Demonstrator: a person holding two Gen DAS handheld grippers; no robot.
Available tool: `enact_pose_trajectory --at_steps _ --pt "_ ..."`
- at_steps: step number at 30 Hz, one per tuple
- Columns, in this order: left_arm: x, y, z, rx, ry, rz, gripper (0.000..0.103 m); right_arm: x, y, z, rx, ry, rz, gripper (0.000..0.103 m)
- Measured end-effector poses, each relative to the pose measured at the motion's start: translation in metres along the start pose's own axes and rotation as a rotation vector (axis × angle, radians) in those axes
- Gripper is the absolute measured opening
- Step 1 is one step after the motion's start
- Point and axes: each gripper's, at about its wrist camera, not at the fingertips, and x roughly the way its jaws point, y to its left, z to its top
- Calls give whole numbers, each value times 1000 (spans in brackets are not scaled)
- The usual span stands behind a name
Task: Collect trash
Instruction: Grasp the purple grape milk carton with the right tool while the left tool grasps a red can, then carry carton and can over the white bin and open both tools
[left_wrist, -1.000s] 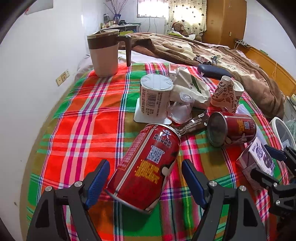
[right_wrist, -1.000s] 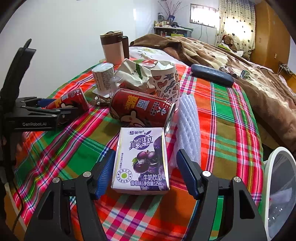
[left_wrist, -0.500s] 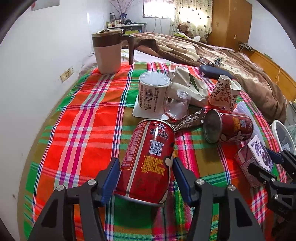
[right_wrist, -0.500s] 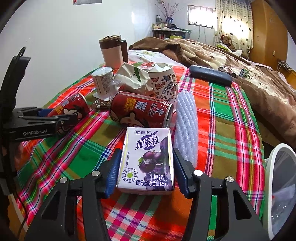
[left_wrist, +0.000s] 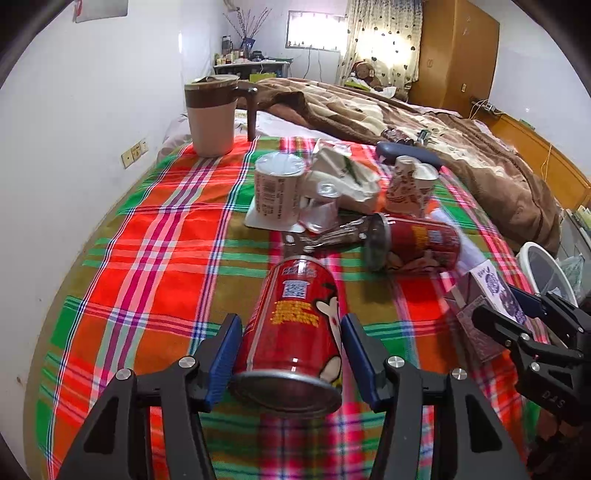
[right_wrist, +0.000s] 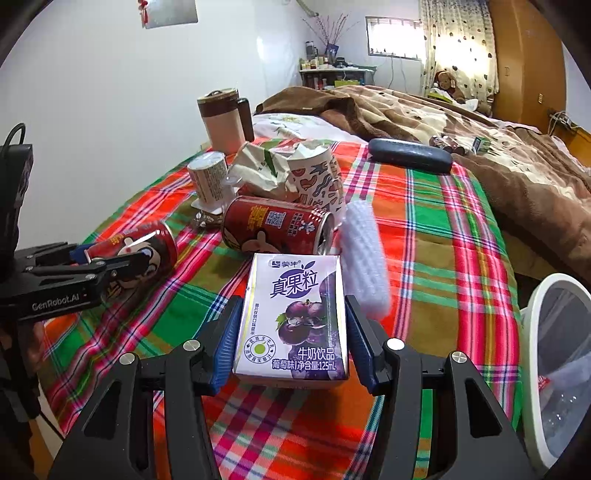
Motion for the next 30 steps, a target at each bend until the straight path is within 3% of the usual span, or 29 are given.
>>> enact_pose_trajectory --at_steps 6,21,30 --pt "-14 -20 -5 27 -29 -3 54 -13 -10 -3 19 -26 1 55" --pt "16 -29 -24 10 92 12 54 -23 -21 -10 32 -42 5 55" --pt "0 -37 -25 16 46 30 53 -31 -31 -14 51 -59 4 55"
